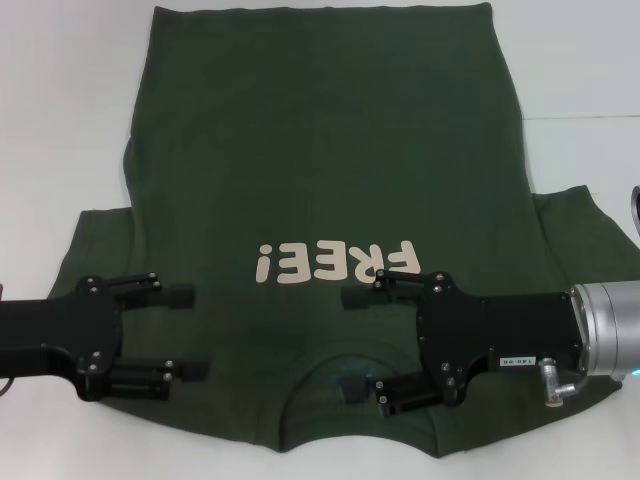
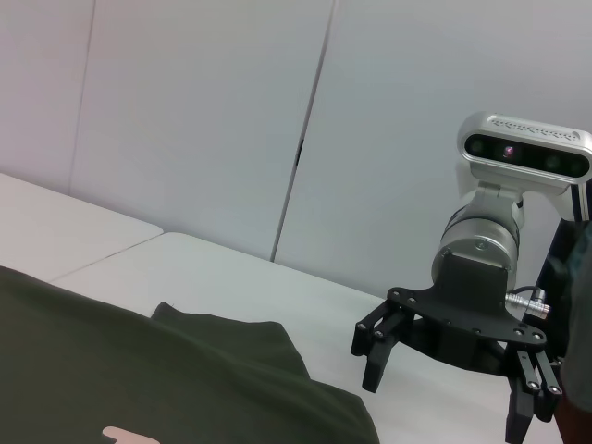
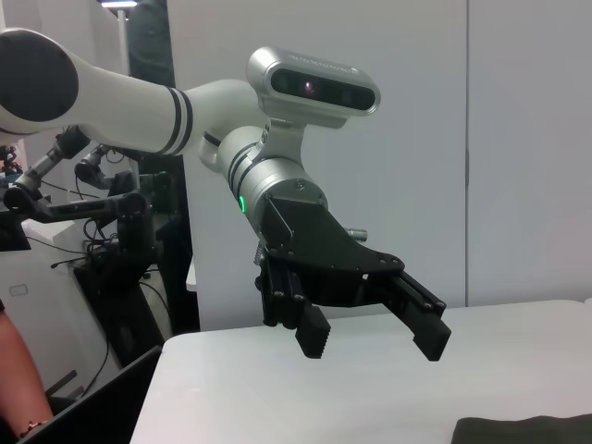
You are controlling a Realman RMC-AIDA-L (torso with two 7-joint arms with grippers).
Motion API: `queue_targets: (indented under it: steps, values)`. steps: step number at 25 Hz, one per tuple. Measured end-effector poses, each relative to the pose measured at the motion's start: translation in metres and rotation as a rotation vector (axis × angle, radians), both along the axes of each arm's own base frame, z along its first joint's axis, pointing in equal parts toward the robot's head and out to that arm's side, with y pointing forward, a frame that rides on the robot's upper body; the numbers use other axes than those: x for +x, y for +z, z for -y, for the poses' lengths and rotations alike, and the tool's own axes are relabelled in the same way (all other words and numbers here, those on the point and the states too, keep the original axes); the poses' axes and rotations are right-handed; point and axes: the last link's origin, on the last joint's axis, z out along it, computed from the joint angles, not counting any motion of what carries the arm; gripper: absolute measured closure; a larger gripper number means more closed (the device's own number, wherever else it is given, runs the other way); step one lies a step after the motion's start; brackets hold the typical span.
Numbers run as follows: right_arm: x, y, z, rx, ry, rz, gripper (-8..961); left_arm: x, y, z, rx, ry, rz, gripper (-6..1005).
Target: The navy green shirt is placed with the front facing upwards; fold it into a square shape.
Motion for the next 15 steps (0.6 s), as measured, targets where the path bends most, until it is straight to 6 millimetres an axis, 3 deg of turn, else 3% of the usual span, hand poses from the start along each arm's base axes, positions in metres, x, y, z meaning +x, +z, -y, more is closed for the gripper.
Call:
queue_targets:
  steps: [15]
  values:
    - [-0.0002, 0.0008, 0.0008, -0.006, -0.003, -0.007, 25, 0.0000, 0.0000, -0.0001, 0.001, 0.000, 0.000, 124]
